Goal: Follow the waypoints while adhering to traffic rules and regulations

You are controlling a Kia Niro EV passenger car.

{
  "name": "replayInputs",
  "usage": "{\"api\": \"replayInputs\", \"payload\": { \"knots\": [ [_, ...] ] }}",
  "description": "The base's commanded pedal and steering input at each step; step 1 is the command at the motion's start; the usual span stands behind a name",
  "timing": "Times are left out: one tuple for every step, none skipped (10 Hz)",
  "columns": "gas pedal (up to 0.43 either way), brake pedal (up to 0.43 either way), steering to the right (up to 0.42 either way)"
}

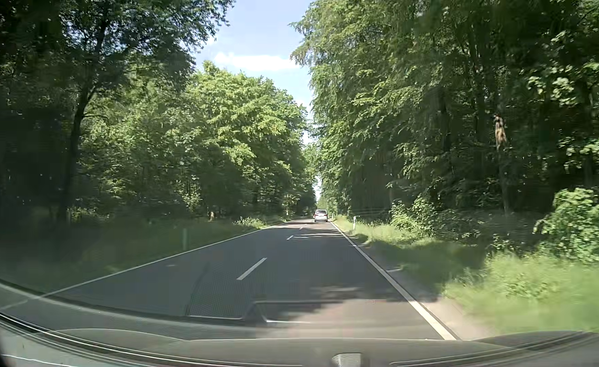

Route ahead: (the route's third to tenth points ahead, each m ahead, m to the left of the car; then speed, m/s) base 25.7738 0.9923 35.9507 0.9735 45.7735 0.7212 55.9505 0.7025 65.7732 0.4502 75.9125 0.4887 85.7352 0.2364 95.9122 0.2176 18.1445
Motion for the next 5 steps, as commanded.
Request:
{"api": "replayInputs", "payload": {
  "knots": [
    [0.177, 0.03, -0.001],
    [0.177, 0.03, -0.001],
    [0.177, 0.03, -0.001],
    [0.177, 0.03, -0.001],
    [0.177, 0.03, -0.001]
  ]
}}
